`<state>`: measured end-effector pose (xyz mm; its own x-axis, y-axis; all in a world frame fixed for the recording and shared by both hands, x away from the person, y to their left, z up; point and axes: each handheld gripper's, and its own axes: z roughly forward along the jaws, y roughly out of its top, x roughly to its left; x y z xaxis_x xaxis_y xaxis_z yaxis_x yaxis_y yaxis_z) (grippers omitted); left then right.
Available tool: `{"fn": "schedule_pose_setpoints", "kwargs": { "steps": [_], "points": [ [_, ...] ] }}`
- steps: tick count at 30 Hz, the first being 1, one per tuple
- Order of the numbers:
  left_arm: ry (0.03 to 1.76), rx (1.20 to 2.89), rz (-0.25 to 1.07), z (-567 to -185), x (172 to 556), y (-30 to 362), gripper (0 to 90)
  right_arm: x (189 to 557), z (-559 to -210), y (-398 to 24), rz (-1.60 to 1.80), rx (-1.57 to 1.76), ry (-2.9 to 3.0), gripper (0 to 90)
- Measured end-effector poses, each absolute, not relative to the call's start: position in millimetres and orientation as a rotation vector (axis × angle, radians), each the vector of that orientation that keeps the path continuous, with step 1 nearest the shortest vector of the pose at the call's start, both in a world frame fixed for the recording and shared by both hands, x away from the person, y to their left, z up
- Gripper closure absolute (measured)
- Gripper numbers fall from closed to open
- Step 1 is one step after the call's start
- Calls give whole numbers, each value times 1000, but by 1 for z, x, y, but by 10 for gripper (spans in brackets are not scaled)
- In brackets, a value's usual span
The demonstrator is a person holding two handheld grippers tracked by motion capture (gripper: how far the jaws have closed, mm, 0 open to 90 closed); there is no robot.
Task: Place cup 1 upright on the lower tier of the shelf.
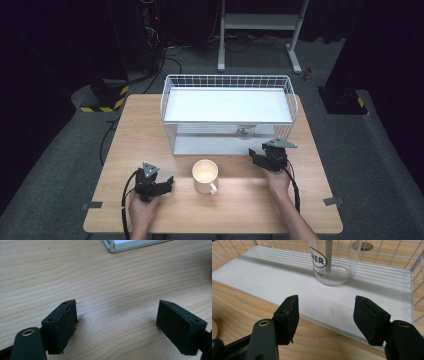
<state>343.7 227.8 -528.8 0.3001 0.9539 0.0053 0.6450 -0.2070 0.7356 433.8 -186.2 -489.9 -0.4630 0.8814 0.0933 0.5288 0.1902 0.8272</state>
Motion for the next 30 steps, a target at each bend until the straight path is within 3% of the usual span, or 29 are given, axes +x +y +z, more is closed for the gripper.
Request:
{"fn": "schedule_pose_setpoints", "kwargs": {
  "steps": [30],
  "points": [
    [1420, 1940, 629, -529, 344, 228, 170, 390, -496, -213, 1217, 1257, 2087, 324]
  ]
}}
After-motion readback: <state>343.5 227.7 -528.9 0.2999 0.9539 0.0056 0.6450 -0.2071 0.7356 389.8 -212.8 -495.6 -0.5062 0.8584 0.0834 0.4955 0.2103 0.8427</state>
